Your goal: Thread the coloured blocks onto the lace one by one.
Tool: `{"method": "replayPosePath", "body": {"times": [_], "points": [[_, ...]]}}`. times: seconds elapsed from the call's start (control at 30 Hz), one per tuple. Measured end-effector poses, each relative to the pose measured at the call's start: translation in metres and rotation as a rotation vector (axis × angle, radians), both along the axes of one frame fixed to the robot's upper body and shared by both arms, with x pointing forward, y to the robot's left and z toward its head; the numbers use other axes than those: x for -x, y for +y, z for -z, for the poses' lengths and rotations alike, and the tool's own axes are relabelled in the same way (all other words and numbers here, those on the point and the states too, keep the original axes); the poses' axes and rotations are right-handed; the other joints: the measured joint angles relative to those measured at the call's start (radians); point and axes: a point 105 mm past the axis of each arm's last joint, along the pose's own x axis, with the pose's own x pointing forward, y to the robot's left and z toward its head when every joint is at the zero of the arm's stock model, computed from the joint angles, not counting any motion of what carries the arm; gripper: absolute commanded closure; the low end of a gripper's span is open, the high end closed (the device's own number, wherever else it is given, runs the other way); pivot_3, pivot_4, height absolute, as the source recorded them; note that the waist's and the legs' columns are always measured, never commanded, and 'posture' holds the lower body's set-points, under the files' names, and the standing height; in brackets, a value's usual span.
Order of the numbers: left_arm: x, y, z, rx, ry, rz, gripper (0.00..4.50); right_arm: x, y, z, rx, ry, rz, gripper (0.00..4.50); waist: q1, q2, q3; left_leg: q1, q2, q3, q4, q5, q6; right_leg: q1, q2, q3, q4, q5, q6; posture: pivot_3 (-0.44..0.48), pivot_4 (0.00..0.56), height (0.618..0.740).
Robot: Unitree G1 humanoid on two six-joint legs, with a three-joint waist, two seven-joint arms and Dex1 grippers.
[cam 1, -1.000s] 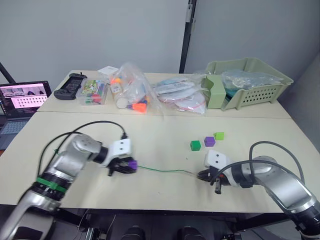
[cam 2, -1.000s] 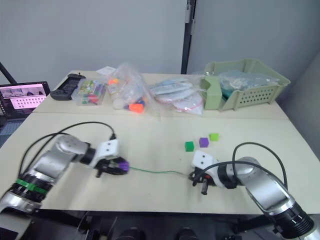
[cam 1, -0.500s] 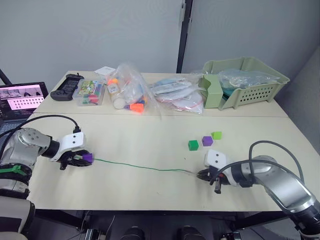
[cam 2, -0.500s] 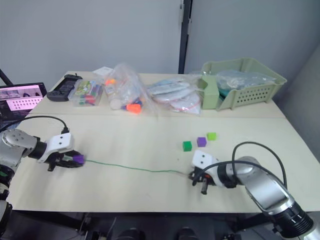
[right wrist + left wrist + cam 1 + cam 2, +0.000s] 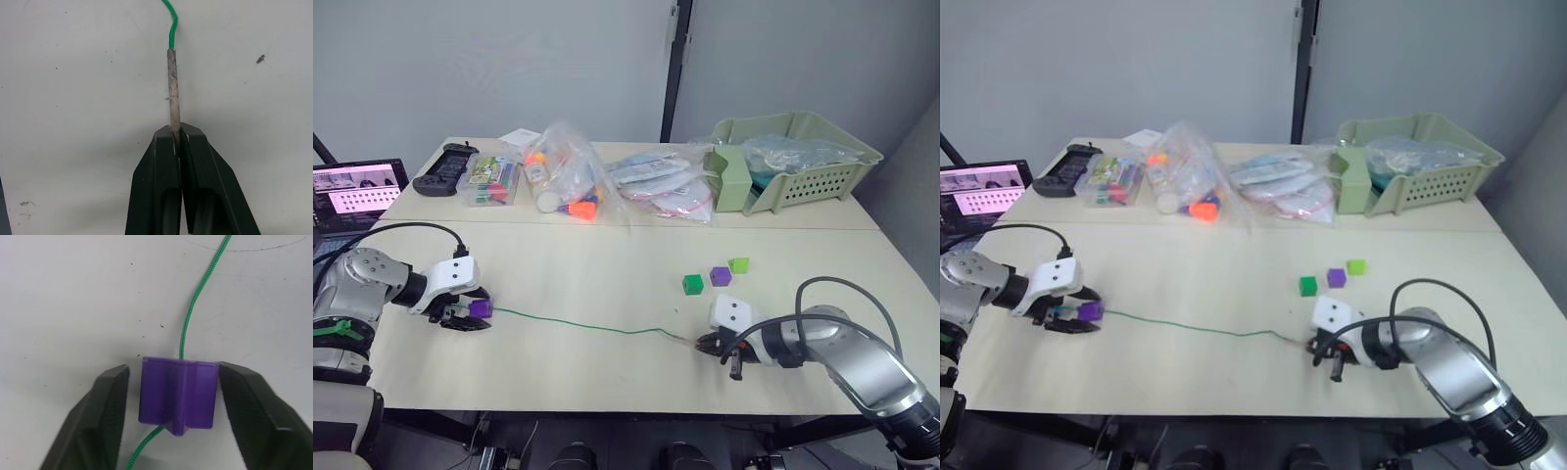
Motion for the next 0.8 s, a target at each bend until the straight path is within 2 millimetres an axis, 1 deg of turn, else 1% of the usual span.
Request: {"method": "replayPosePath", "body": {"times": [0.1, 0.13, 0.2, 0.27, 0.37, 0.4, 0.47, 0.53, 0.63, 0.73, 0.8], "points": [[-0.001, -0.014, -0.015, 0.056, -0.007, 0.029, 0.53, -0.002, 0.006, -0.003, -0.006, -0.011, -0.018, 4.5, 0.001, 0.0, 0.0, -0.006, 0.0, 0.0, 0.002, 0.0, 0.0, -0.006, 0.0, 0.0, 0.002, 0.001, 0.0, 0.0, 0.15, 0.74], [-0.002, -0.023, -0.021, 0.079, -0.012, 0.052, 0.53, -0.003, 0.008, -0.004, -0.007, -0.014, -0.024, 4.5, 0.002, 0.0, 0.0, -0.009, 0.0, 0.0, 0.004, 0.0, 0.0, -0.009, 0.0, 0.0, 0.003, 0.001, 0.0, 0.0, 0.15, 0.74], [-0.001, -0.048, -0.03, 0.127, -0.025, 0.123, 0.53, -0.004, 0.016, -0.007, -0.011, -0.016, -0.05, 4.5, 0.003, 0.0, 0.0, -0.012, 0.001, -0.001, 0.008, 0.0, 0.0, -0.012, 0.0, 0.0, 0.007, 0.001, 0.0, 0.0, 0.15, 0.74], [0.006, -0.087, -0.031, 0.195, -0.022, 0.23, 0.53, -0.006, 0.028, -0.009, -0.019, -0.017, -0.074, 4.5, 0.002, 0.0, 0.0, -0.012, 0.0, -0.002, 0.009, 0.0, 0.0, -0.012, -0.001, 0.0, 0.009, 0.001, 0.0, 0.0, 0.15, 0.74], [0.017, -0.124, -0.025, 0.267, 0.014, 0.298, 0.53, -0.007, 0.035, -0.009, -0.01, -0.011, -0.085, 4.5, 0.001, 0.0, 0.0, -0.012, 0.0, -0.002, 0.009, 0.0, 0.0, -0.012, 0.0, 0.0, 0.01, 0.001, 0.0, 0.0, 0.15, 0.74], [0.019, -0.141, -0.025, 0.306, 0.01, 0.315, 0.53, -0.008, 0.037, -0.008, 0.001, -0.003, -0.081, 4.5, 0.002, 0.0, 0.0, -0.012, 0.0, -0.002, 0.009, 0.0, 0.0, -0.011, 0.0, 0.0, 0.01, 0.001, 0.0, 0.0, 0.15, 0.74], [0.028, -0.184, -0.021, 0.373, 0.003, 0.401, 0.53, -0.011, 0.048, -0.01, -0.003, -0.009, -0.1, 4.5, 0.005, 0.0, 0.0, -0.012, -0.001, -0.003, 0.011, 0.0, 0.0, -0.011, 0.0, 0.0, 0.01, 0.001, 0.0, 0.0, 0.15, 0.74], [0.031, -0.213, -0.015, 0.409, -0.008, 0.433, 0.53, -0.011, 0.056, -0.012, -0.004, -0.013, -0.112, 4.5, 0.004, 0.0, 0.0, -0.012, -0.003, -0.003, 0.011, 0.0, 0.0, -0.011, 0.0, 0.0, 0.01, 0.001, 0.0, 0.0, 0.15, 0.74], [0.03, -0.229, -0.006, 0.418, -0.026, 0.426, 0.53, -0.012, 0.054, -0.007, 0.013, 0.007, -0.088, 4.5, 0.002, 0.0, 0.0, -0.011, -0.004, -0.005, 0.011, 0.0, 0.0, -0.012, 0.0, 0.0, 0.013, 0.001, 0.0, 0.0, 0.15, 0.74], [0.033, -0.245, 0.0, 0.432, -0.03, 0.455, 0.53, -0.012, 0.056, -0.005, 0.021, 0.014, -0.084, 4.5, 0.001, 0.0, 0.0, -0.011, -0.005, -0.009, 0.011, 0.0, 0.0, -0.012, -0.001, 0.0, 0.014, 0.001, 0.0, 0.0, 0.15, 0.74], [0.032, -0.246, 0.01, 0.412, -0.022, 0.455, 0.53, -0.013, 0.057, -0.007, 0.021, 0.009, -0.085, 4.5, -0.001, 0.0, 0.0, -0.011, -0.005, -0.01, 0.011, 0.0, 0.0, -0.012, -0.001, 0.0, 0.014, 0.001, 0.0, 0.0, 0.15, 0.74]]}}
